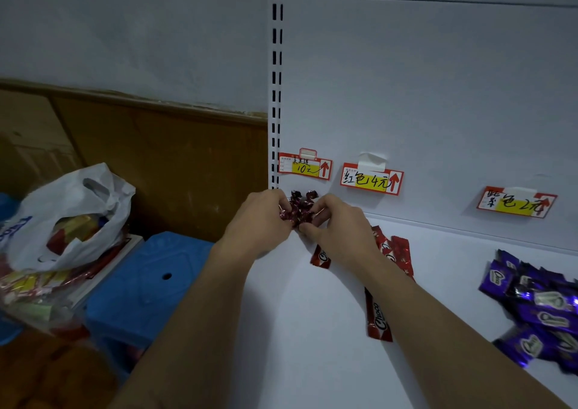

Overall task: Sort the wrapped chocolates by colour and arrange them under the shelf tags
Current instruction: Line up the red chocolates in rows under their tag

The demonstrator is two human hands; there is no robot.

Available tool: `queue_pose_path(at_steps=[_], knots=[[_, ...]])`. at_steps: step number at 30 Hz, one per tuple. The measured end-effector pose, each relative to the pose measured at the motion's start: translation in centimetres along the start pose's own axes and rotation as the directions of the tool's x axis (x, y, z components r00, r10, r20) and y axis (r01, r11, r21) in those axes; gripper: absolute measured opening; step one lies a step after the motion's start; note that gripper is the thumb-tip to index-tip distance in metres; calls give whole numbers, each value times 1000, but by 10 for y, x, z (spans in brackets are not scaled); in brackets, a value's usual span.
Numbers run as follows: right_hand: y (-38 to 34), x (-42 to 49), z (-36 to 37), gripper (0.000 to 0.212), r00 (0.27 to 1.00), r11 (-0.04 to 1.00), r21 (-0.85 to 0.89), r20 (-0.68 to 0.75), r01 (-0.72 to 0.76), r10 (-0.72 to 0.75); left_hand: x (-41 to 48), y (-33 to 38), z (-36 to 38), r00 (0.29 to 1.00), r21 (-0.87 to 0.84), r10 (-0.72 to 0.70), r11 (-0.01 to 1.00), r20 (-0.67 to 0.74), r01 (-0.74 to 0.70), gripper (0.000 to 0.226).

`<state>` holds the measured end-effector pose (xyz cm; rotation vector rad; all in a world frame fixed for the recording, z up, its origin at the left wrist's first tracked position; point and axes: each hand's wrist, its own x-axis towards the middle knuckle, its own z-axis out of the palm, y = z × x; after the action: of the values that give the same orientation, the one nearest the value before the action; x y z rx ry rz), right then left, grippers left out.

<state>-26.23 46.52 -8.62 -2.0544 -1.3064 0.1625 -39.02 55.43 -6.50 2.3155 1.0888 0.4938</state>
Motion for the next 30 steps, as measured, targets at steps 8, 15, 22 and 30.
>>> queue_pose_path(at_steps=[8,15,22,30], knots=[[-1,1,2,30,1000,1000,21,-26,-4,4,3,1,4,998,-50,-25,998,-53,22,33],[-1,0,1,33,1000,999,21,0,-27,27,3,-5,2,998,-47,-24,999,-57,22,64],[0,0,4,49,999,999,-2,-36,-38,38,2,-7,6,1000,-129,-26,991,17,28,50],[2,-1,7,38,999,999,-1,-24,-42,42,1,-3,11,999,-69,10,998,-41,-13,48]])
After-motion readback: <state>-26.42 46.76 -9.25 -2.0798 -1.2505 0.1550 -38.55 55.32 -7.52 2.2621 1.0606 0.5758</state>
